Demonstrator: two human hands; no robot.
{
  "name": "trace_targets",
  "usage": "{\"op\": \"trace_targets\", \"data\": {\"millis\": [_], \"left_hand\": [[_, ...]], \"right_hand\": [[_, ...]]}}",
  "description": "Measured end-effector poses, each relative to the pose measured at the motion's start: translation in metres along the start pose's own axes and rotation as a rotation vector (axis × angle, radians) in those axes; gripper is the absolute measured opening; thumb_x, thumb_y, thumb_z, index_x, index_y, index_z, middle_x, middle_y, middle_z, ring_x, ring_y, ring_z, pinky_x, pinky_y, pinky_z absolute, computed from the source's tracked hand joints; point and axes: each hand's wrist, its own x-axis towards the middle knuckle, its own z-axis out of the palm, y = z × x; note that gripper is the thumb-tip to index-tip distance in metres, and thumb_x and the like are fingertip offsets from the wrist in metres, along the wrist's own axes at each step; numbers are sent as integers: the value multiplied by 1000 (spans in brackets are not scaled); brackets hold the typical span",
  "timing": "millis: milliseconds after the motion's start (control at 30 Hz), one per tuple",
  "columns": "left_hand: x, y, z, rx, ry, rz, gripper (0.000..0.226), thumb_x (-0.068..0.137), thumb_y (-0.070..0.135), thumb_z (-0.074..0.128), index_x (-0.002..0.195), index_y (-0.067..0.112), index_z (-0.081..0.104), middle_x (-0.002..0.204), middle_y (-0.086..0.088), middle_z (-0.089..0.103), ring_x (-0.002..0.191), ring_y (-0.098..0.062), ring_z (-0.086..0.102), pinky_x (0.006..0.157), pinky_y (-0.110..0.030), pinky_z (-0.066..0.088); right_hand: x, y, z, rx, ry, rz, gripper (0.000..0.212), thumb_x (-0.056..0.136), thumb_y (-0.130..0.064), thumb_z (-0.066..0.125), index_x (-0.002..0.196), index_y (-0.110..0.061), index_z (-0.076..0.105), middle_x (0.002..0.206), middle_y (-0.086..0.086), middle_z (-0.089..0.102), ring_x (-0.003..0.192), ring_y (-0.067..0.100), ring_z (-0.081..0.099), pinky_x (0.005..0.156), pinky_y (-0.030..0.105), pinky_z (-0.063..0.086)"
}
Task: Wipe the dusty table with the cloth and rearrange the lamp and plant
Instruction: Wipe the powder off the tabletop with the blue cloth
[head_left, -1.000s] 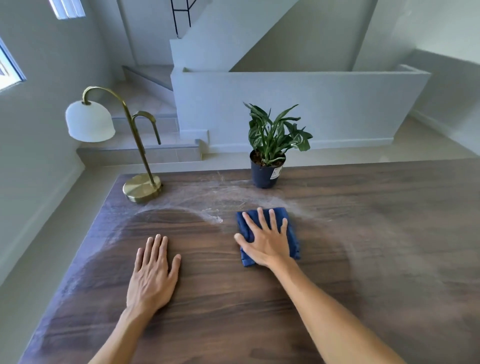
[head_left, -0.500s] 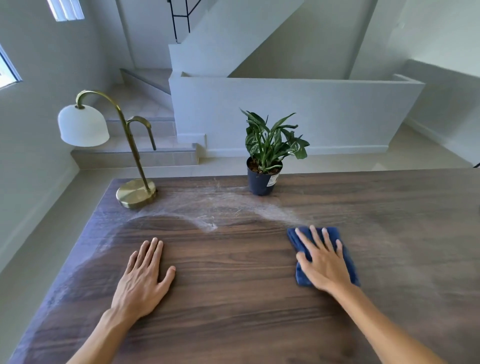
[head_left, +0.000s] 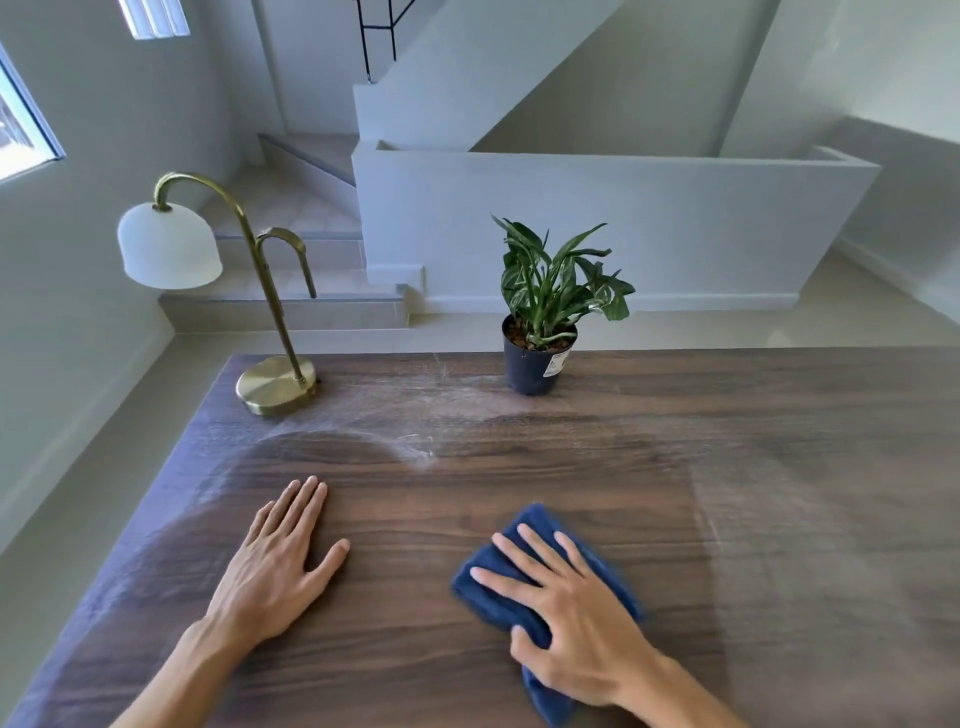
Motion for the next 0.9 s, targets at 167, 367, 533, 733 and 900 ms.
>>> {"op": "trace_targets", "data": {"millis": [167, 367, 533, 733, 900], "left_hand": [[3, -13, -13, -30, -1, 106, 83, 88, 81, 21, 156, 35, 9, 163, 18, -1, 148, 5, -12, 122, -24, -6], [7, -16, -7, -36, 36, 127, 73, 96, 70, 21, 157, 33, 5, 163, 17, -4, 148, 4, -12, 122, -26, -4], [8, -23, -4, -77, 38, 135, 66, 99, 59, 7, 157, 26, 6, 164, 13, -1, 148, 5, -9, 122, -24, -3], [6, -27, 1, -112, 30, 147, 69, 98, 57, 5, 157, 21, 12, 164, 9, 5, 150, 1, -5, 122, -27, 1], [18, -42, -19, -90, -32, 236, 69, 98, 59, 22, 158, 27, 8, 164, 14, 0, 149, 2, -8, 122, -25, -3]], "right_hand": [[17, 84, -30, -147, 84, 417, 61, 84, -60, 5, 143, -66, -7, 161, -20, -18, 153, 13, -17, 123, 47, -10], [175, 42, -20, -157, 105, 413, 62, 100, -52, 21, 158, -42, 5, 168, -5, -5, 154, 24, -12, 120, 60, -10], [203, -70, 14, -77, 55, 56, 65, 94, -54, 25, 157, -46, 9, 168, -7, -1, 154, 20, -11, 121, 56, -11], [73, -40, 25, 72, 106, -123, 63, 83, -42, 55, 144, -52, 43, 160, -24, 21, 152, 1, 9, 123, 30, -1], [99, 12, -5, -96, 141, 227, 56, 93, -54, 23, 149, -58, 18, 161, -24, 4, 154, 8, 0, 123, 40, -8]]}}
